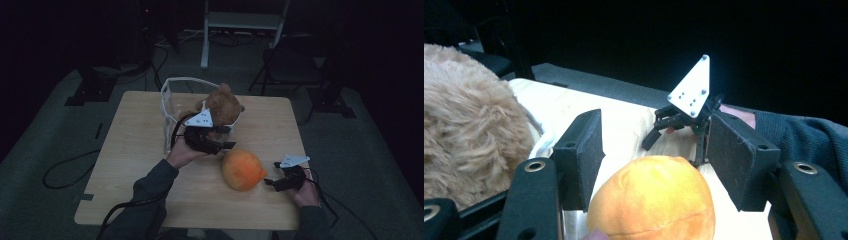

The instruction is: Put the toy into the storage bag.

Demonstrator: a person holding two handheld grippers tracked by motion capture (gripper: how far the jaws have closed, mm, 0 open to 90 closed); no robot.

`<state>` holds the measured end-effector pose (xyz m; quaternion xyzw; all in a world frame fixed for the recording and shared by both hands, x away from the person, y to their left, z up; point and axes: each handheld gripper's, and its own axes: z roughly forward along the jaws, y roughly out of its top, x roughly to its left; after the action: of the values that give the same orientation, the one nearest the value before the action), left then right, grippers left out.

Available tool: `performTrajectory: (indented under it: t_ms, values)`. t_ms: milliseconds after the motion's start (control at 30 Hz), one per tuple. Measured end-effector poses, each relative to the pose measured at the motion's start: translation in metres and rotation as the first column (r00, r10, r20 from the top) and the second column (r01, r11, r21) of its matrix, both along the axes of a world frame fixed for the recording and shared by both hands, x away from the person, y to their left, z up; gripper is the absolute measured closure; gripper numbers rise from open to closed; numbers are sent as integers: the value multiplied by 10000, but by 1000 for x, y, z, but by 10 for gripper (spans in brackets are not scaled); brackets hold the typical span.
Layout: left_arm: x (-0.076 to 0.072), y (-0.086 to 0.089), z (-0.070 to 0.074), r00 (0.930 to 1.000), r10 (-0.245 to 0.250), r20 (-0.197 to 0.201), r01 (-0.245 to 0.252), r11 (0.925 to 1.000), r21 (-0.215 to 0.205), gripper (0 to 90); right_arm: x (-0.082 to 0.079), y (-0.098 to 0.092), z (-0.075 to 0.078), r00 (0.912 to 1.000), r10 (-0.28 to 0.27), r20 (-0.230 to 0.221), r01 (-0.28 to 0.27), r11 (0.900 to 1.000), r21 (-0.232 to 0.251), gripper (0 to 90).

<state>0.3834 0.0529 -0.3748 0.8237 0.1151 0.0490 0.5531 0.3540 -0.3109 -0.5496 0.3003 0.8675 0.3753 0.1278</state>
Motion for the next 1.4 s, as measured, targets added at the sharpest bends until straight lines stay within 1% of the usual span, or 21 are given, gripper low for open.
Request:
performTrajectory:
  t_ms: [267, 500, 900, 1033, 1100, 1133, 1233, 1400]
  values:
    - [-2, -3, -6, 10000, -57, -17, 57, 9999, 93, 400, 0, 0, 0, 10000, -2, 0, 2, 10000, 0, 139]
    - [-2, -8, -14, 9998, -110, -155, 112, 9998, 150, 401, 0, 0, 0, 10000, 1, -1, -1, 10000, 0, 139]
    - [1, -18, -23, 9993, -195, -334, 204, 9994, 267, 401, 0, 0, 0, 10000, -1, -5, 1, 10000, 2, 139]
    - [2, -24, -28, 9989, -270, -371, 288, 9984, 481, 401, 0, 0, 0, 10000, -1, -4, 1, 10000, 0, 139]
    - [2, -24, -28, 9989, -270, -371, 288, 9984, 481, 401, 0, 0, 0, 10000, 1, -2, -1, 10000, 2, 139]
    - [2, -28, -33, 9987, -292, -407, 315, 9978, 587, 402, 0, 0, 0, 10000, 3, 1, -3, 10000, 1, 139]
    - [3, -33, -38, 9984, -306, -467, 337, 9972, 674, 403, 0, 0, 0, 10000, -1, -6, 1, 10000, 1, 139]
    - [3, -40, -44, 9984, -358, -446, 397, 9951, 903, 409, 0, 0, 0, 10000, 0, -1, 0, 10000, 1, 139]
